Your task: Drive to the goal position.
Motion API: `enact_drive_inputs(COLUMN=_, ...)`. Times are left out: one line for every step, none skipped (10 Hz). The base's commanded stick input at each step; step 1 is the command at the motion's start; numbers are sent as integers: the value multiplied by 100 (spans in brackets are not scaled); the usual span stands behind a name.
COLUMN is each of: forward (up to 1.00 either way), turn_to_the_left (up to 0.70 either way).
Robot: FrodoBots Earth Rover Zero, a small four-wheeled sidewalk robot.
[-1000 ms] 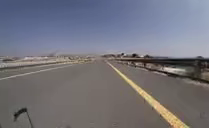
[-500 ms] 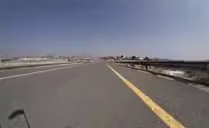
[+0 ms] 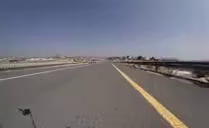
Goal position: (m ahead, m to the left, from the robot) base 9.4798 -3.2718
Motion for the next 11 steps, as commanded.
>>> enact_drive_inputs(forward=100, turn_to_the_left=0)
enact_drive_inputs(forward=100, turn_to_the_left=0)
enact_drive_inputs(forward=100, turn_to_the_left=0)
enact_drive_inputs(forward=100, turn_to_the_left=0)
enact_drive_inputs(forward=100, turn_to_the_left=0)
enact_drive_inputs(forward=100, turn_to_the_left=0)
enact_drive_inputs(forward=100, turn_to_the_left=0)
enact_drive_inputs(forward=100, turn_to_the_left=0)
enact_drive_inputs(forward=100, turn_to_the_left=-4)
enact_drive_inputs(forward=100, turn_to_the_left=-17)
enact_drive_inputs(forward=100, turn_to_the_left=-25)
